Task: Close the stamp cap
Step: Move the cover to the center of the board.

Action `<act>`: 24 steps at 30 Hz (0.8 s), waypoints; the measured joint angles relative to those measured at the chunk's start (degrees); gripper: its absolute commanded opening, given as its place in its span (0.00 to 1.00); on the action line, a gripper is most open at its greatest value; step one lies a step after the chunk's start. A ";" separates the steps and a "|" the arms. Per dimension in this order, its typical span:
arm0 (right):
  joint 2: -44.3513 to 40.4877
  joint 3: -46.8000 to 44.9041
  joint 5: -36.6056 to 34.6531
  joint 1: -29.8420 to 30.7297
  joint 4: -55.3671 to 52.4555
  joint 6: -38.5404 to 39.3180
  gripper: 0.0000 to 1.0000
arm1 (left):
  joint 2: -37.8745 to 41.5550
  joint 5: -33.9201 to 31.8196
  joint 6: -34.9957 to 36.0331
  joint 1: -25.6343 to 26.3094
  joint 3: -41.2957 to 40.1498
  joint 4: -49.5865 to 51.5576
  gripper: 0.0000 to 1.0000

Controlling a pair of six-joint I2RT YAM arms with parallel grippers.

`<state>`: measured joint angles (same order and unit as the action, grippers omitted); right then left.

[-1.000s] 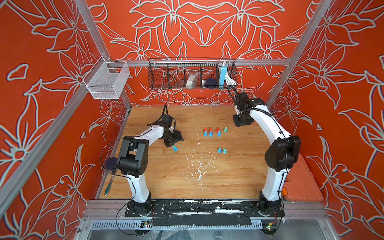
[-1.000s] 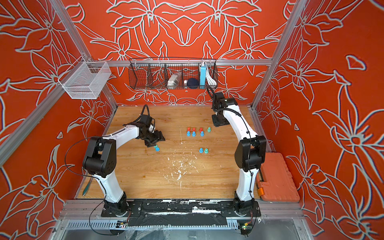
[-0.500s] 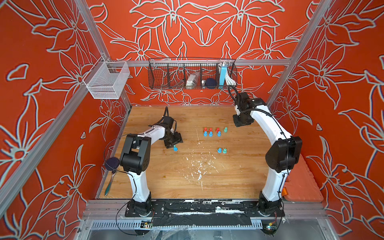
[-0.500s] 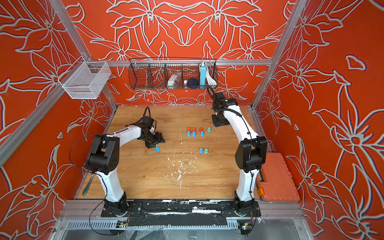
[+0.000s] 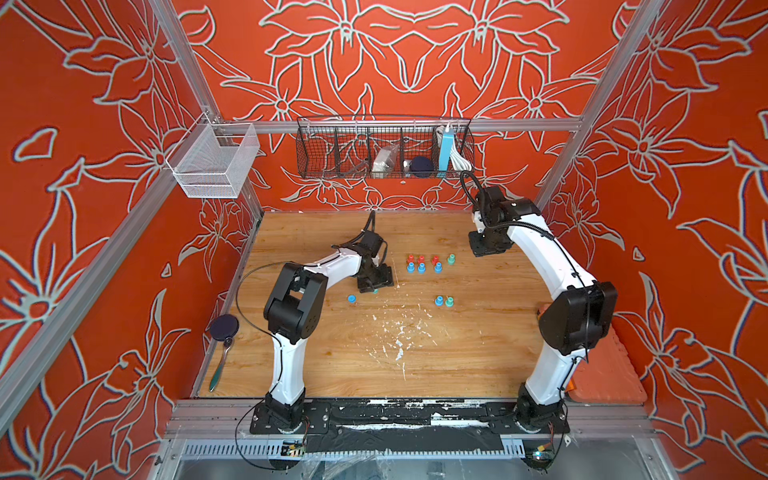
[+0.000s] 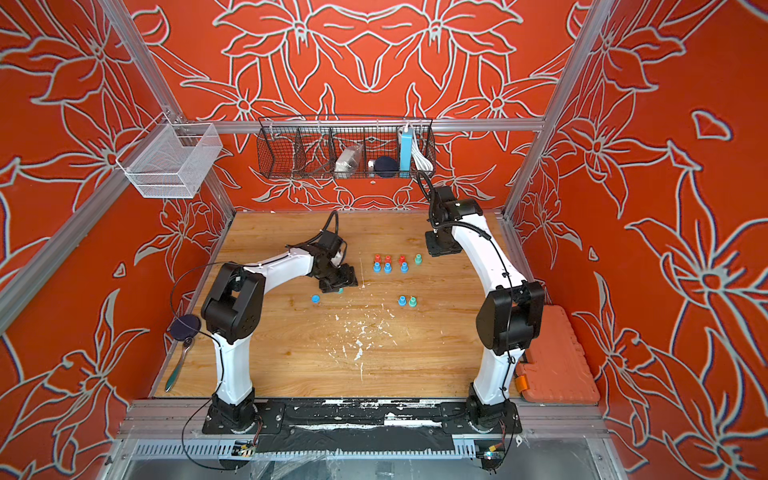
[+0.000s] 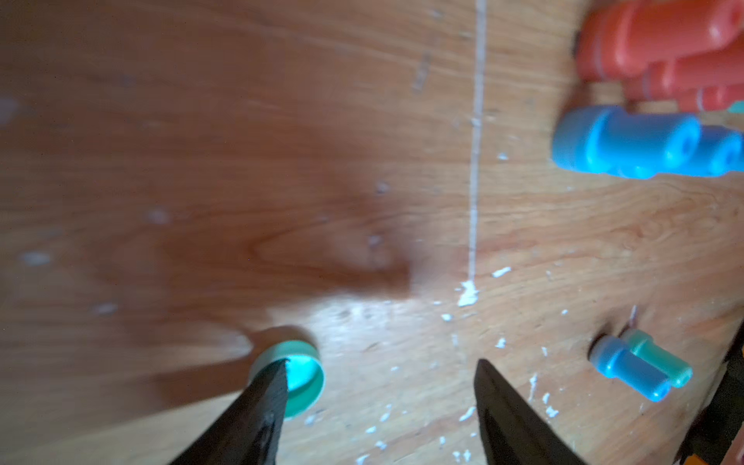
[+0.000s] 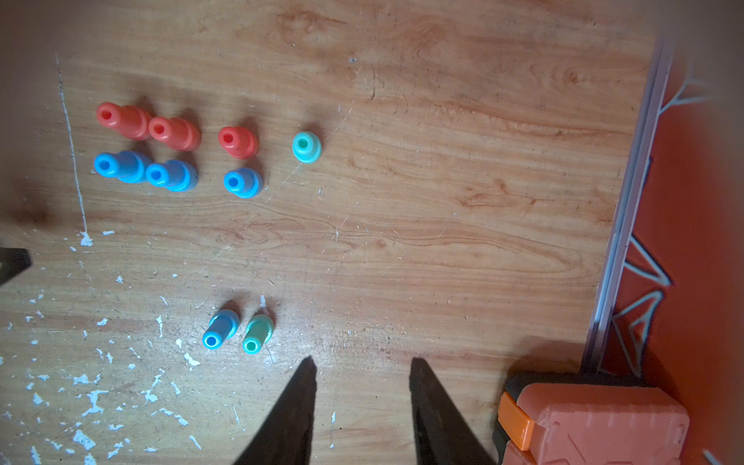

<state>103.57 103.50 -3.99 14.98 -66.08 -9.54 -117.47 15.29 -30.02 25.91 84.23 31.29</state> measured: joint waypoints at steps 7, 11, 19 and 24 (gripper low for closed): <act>-3.13 -4.28 1.18 0.02 0.96 -0.28 0.39 | -1.97 -0.94 -2.14 10.58 3.10 1.22 0.74; -4.98 -7.85 2.60 0.07 1.79 -0.39 0.39 | -1.95 -1.40 -2.62 10.88 3.85 2.93 0.74; -7.52 -14.19 4.81 1.79 3.26 -0.70 0.39 | -1.38 -2.16 -2.64 10.05 6.84 5.55 0.75; -7.76 -18.25 6.25 3.89 4.15 -1.42 0.40 | 0.92 -1.92 -2.86 10.23 6.75 6.14 0.75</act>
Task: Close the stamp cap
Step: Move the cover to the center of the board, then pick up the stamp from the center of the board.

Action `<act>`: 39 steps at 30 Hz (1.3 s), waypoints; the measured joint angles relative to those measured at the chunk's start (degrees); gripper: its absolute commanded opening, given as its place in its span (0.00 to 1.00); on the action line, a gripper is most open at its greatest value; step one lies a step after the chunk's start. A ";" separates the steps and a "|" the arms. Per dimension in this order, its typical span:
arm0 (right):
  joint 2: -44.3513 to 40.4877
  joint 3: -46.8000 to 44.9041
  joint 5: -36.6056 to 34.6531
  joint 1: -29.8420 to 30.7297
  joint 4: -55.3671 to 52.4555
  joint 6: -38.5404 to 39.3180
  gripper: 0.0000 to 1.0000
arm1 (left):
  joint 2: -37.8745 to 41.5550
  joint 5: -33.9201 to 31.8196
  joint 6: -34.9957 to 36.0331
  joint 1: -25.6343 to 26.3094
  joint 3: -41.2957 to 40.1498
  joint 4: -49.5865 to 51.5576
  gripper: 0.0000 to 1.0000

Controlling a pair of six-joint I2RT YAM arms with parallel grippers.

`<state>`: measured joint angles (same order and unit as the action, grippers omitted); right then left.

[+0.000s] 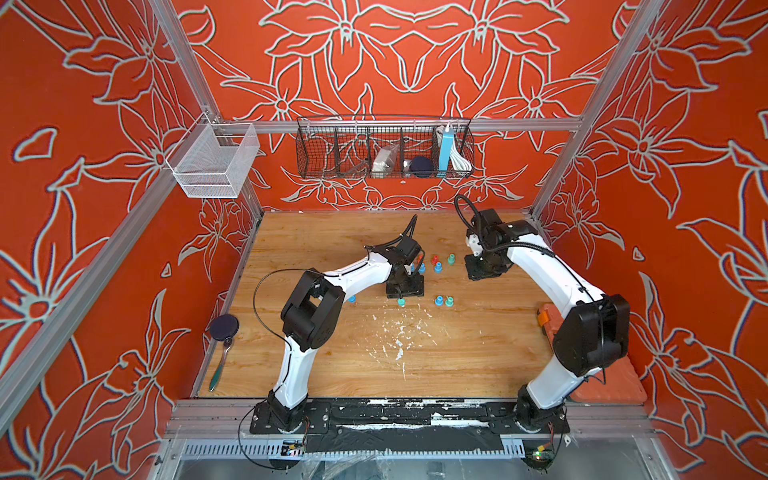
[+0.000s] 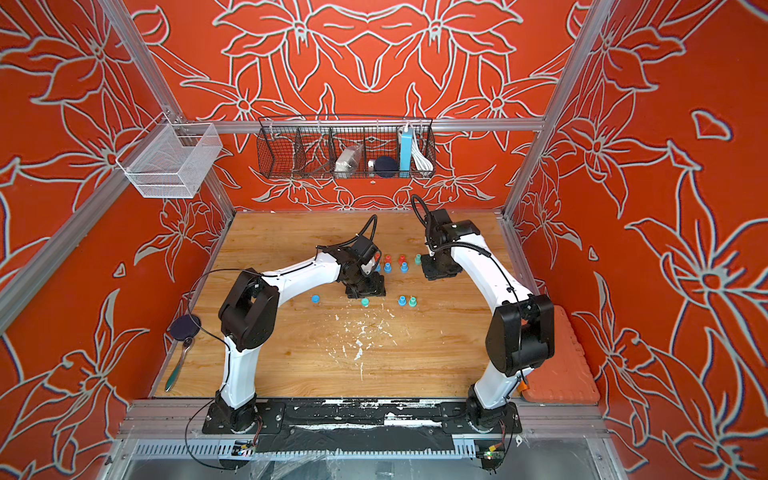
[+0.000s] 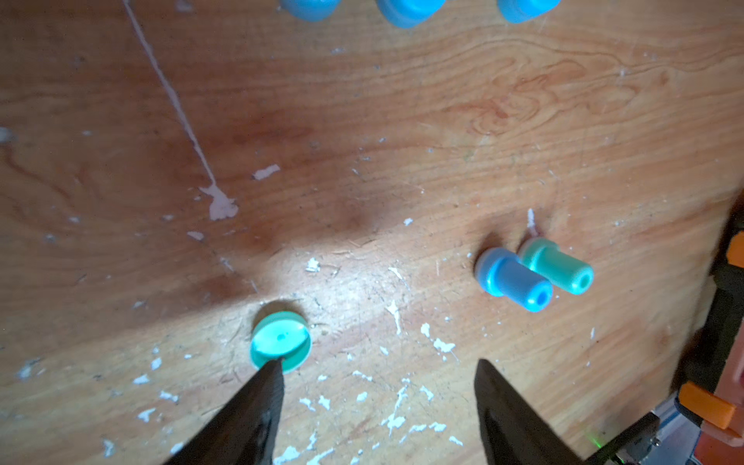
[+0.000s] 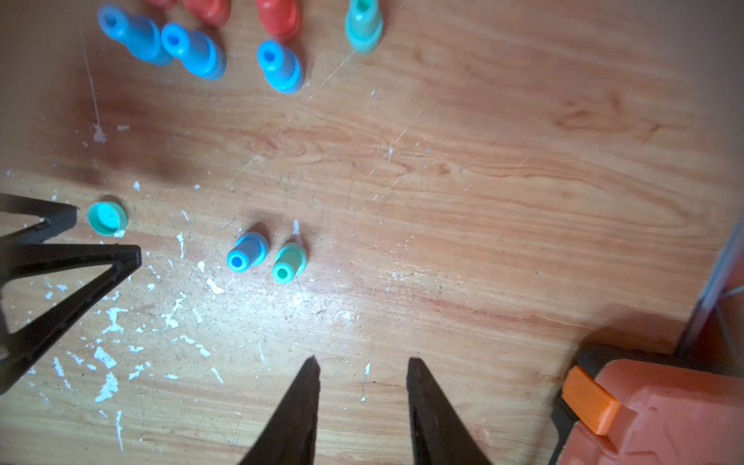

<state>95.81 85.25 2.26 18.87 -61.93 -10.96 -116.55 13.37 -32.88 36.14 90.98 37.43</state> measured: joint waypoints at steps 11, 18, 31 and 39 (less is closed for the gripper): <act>0.24 -6.97 1.86 4.83 3.96 -1.84 0.43 | 9.55 -0.28 -0.04 -0.90 -9.49 -0.22 0.74; 4.17 -6.93 1.88 6.62 6.10 -2.73 0.42 | 17.20 -0.68 -0.11 -5.88 -16.85 -0.15 0.74; 10.03 -6.29 1.75 7.04 8.07 -3.13 0.40 | 24.65 -1.11 0.02 -12.13 -25.22 -0.22 0.74; 12.68 -4.63 1.66 7.23 8.55 -3.13 0.37 | 25.44 -1.05 0.02 -13.42 -26.21 -0.24 0.74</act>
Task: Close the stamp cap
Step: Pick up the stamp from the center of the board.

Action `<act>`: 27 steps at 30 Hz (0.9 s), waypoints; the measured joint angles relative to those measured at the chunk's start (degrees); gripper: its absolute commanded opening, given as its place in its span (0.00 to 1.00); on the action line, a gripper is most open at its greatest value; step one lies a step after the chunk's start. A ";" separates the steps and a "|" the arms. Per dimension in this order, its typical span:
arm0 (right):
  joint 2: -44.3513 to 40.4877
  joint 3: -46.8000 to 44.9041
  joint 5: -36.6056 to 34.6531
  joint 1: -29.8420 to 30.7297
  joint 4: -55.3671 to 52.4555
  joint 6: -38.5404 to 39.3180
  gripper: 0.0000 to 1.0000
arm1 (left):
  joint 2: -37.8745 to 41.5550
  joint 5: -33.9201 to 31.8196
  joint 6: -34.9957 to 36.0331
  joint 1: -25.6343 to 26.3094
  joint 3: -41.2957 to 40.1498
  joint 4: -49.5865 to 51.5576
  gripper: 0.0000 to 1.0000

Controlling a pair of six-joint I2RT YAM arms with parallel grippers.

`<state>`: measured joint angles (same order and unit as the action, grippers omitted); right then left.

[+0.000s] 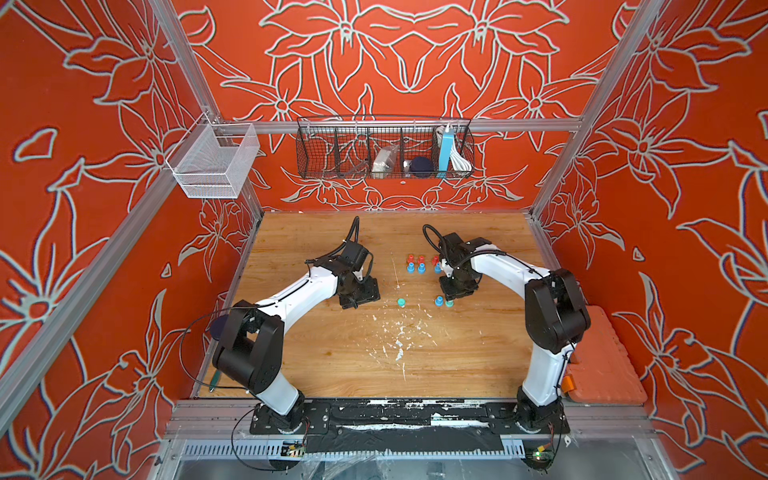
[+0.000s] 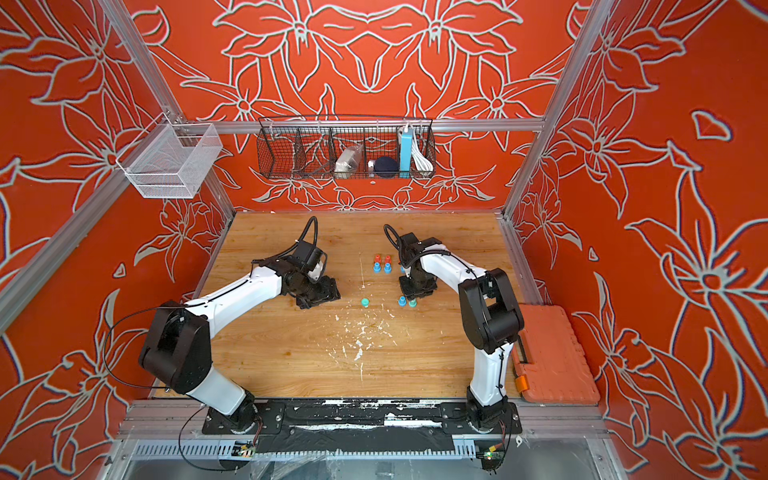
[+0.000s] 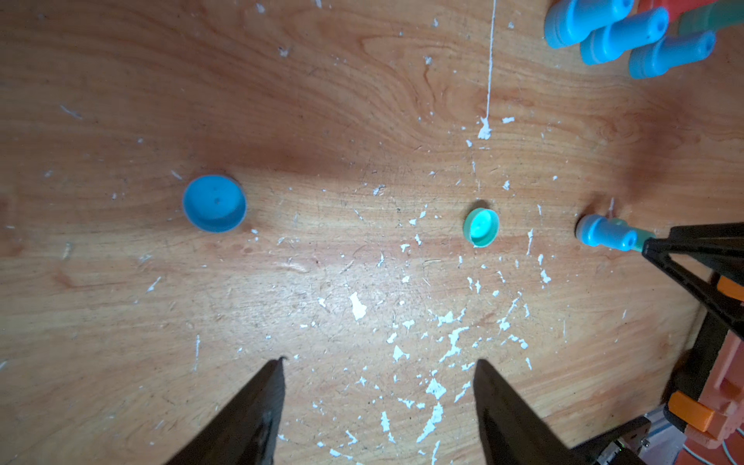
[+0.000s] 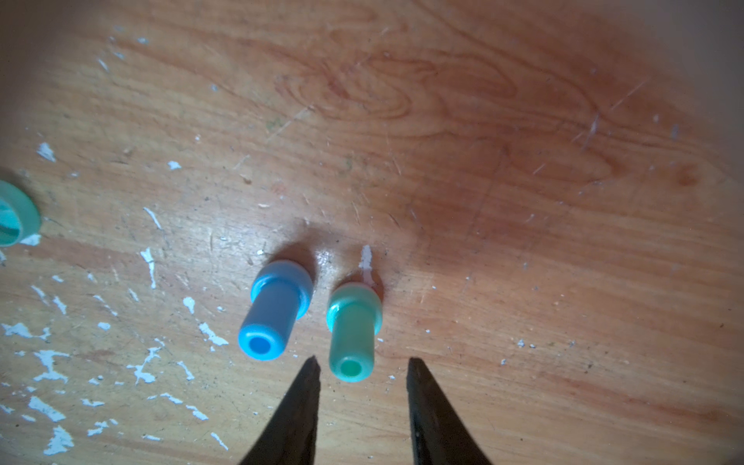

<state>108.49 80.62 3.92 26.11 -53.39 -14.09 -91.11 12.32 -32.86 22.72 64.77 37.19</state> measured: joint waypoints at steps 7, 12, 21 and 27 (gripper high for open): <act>0.98 0.00 -0.04 0.57 0.22 -0.04 0.33 | 0.20 0.13 0.02 -1.03 -0.02 -0.02 0.74; 1.27 0.00 -0.37 0.90 0.35 -0.04 0.31 | 0.52 0.35 0.02 -1.42 -0.02 -0.04 0.74; 1.62 -0.42 -1.09 0.92 0.52 -0.13 0.25 | 0.55 0.42 0.02 -1.95 -0.09 -0.04 0.74; 1.70 -0.72 -1.49 0.94 0.72 -0.48 0.14 | 1.01 0.42 0.02 -2.16 -0.09 -0.04 0.73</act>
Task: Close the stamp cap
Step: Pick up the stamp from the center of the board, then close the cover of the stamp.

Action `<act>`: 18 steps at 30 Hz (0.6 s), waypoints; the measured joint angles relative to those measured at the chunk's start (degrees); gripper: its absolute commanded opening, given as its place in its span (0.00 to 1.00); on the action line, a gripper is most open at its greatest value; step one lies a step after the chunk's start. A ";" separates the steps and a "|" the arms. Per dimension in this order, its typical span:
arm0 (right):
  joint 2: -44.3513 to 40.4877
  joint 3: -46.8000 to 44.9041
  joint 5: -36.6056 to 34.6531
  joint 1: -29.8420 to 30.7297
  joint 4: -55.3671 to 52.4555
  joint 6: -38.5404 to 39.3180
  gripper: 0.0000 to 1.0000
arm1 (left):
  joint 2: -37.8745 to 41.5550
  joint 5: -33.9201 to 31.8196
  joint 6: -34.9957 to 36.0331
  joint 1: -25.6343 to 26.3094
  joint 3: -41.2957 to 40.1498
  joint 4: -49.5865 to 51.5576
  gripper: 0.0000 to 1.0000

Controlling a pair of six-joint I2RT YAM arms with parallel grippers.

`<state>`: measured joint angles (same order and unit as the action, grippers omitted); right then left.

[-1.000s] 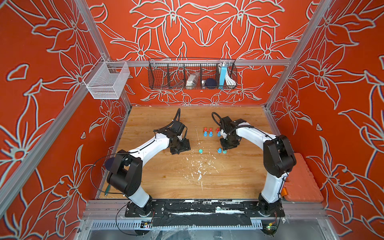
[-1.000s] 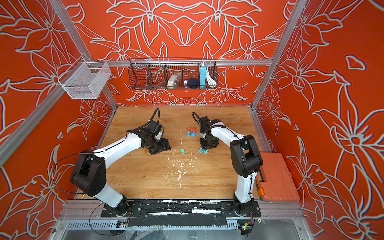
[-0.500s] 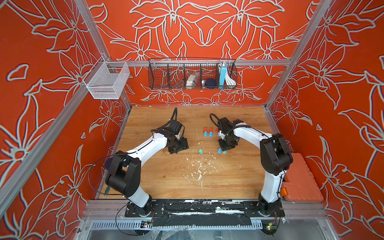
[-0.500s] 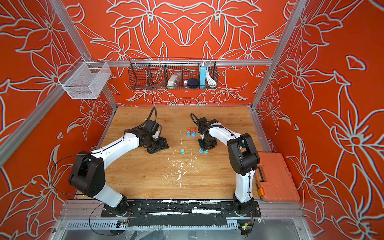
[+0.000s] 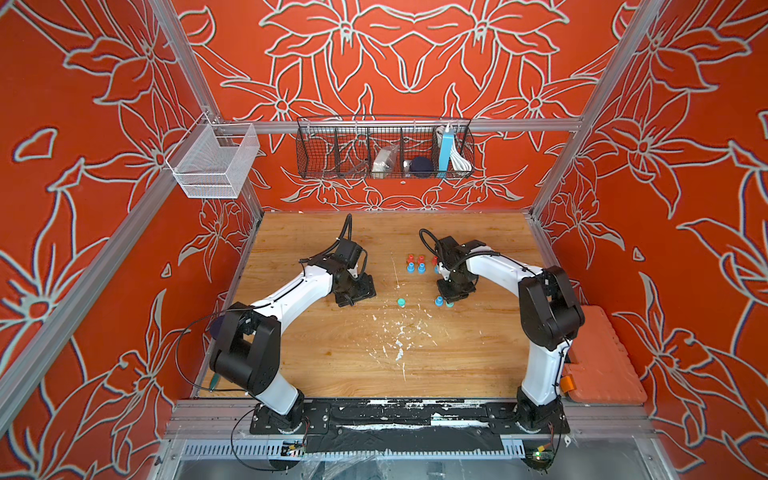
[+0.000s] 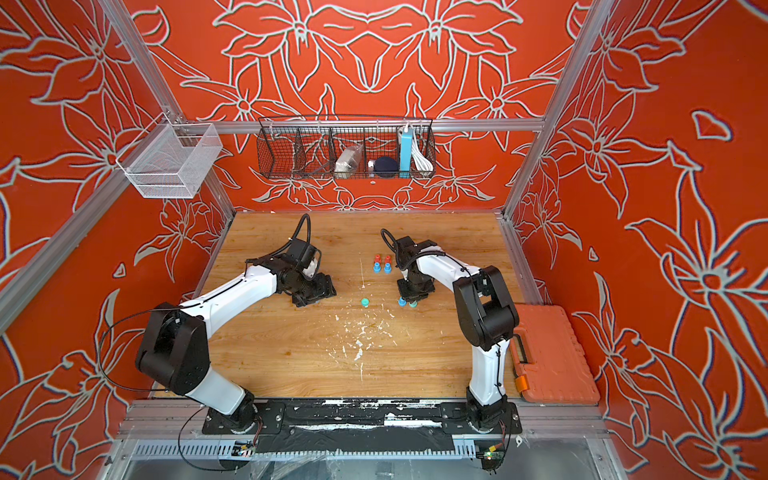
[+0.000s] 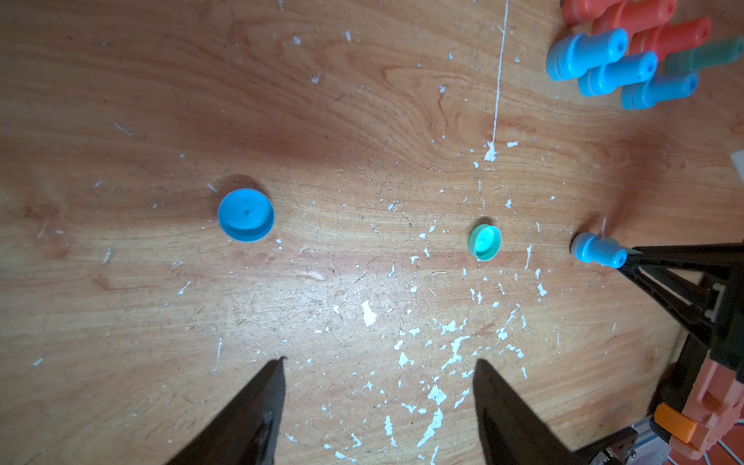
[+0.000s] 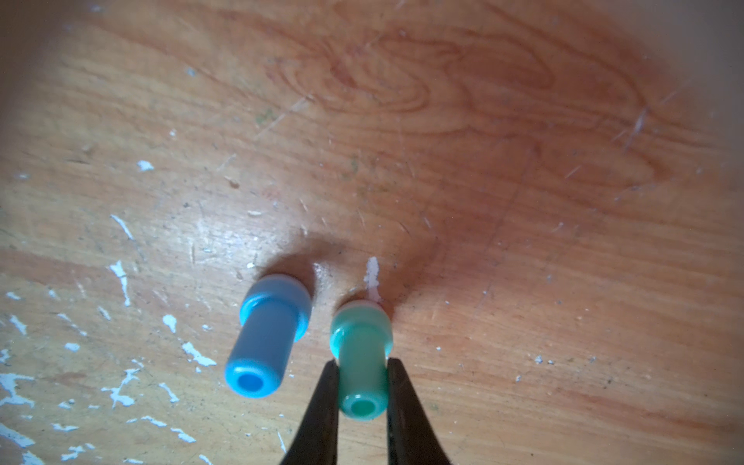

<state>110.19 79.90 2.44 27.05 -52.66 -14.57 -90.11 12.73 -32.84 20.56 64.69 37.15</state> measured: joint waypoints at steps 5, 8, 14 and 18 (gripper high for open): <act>-0.24 0.17 -0.83 0.31 -0.90 0.07 0.13 | 1.16 0.00 0.04 -0.72 -1.07 -0.04 0.73; -0.55 3.02 -2.05 0.37 -4.57 0.52 0.13 | 1.77 -0.02 0.26 -1.46 -1.27 0.00 0.73; -0.28 18.40 -5.62 1.01 -13.16 2.82 0.09 | 3.80 -0.04 0.96 -3.39 -2.27 0.04 0.73; 2.43 29.59 -6.25 3.85 -18.29 3.54 0.07 | 5.64 0.00 1.62 -5.05 -4.20 0.20 0.73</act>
<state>112.62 109.49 -3.81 30.89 -70.96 -11.03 -84.47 12.73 -31.22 15.51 60.49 37.34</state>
